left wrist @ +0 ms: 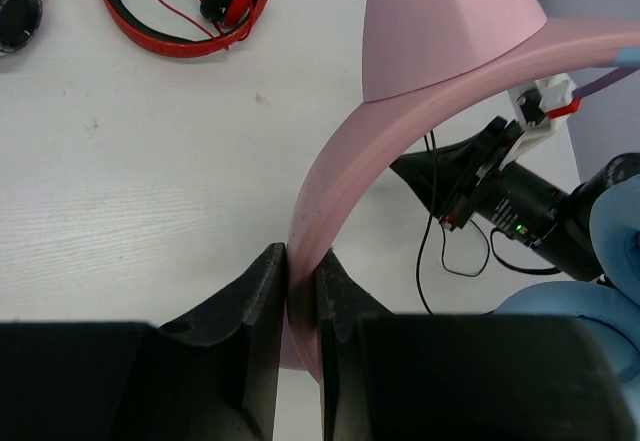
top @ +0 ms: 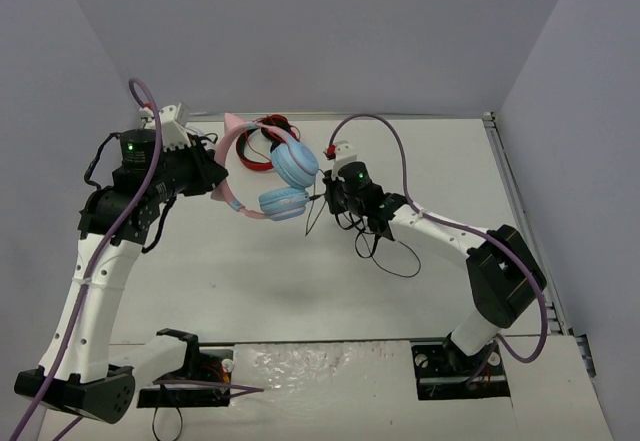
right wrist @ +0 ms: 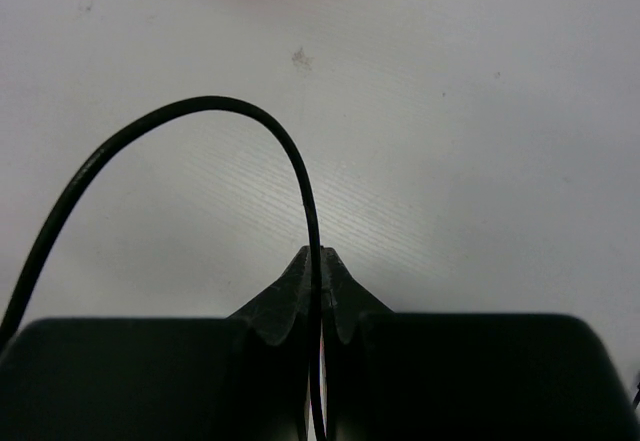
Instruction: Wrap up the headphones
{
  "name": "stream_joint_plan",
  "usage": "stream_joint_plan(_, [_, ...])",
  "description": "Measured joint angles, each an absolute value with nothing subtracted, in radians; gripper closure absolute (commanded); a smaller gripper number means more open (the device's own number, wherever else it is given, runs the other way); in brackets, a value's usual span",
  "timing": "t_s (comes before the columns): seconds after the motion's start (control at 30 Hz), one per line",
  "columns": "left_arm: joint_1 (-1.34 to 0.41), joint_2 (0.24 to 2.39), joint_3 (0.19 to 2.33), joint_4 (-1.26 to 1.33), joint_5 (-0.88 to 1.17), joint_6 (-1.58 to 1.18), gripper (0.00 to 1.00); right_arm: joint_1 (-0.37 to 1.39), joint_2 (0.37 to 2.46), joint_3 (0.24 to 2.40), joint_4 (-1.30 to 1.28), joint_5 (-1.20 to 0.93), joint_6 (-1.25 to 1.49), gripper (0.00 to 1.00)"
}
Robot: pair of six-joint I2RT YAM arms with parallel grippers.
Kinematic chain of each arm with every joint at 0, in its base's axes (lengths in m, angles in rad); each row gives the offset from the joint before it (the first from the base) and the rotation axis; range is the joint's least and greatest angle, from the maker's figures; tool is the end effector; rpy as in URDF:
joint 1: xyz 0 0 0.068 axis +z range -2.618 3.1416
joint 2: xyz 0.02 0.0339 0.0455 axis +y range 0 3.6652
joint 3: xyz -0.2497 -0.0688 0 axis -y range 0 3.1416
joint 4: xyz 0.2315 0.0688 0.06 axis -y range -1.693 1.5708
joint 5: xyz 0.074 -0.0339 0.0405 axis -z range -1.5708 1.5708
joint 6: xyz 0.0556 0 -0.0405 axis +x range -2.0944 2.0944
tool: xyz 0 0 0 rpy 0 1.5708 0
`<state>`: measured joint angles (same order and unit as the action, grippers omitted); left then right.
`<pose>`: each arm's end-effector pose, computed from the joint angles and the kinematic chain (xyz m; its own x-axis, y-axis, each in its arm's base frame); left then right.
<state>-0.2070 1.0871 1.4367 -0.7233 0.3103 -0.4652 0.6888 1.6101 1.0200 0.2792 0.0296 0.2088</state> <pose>0.2108 -0.0616 0.4239 -0.5319 -0.3248 -0.7820 0.2633 0.8143 -0.5173 0.2936 0.2396 0.2444 -0.3582 -0.0266 -0.9333 -0.5513 0.8127 0.1885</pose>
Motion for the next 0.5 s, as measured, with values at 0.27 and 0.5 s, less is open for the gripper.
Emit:
stream_joint_plan(0.27, [-0.207,1.098,1.398,-0.76,0.364,-0.409,1.0,0.689,1.644,1.194,0.144,0.029,0.169,1.0])
stream_joint_plan(0.5, [-0.207,1.099,1.352,-0.773,0.417,-0.368,1.0,0.688,1.698,1.258,0.07,0.029,0.134,1.0])
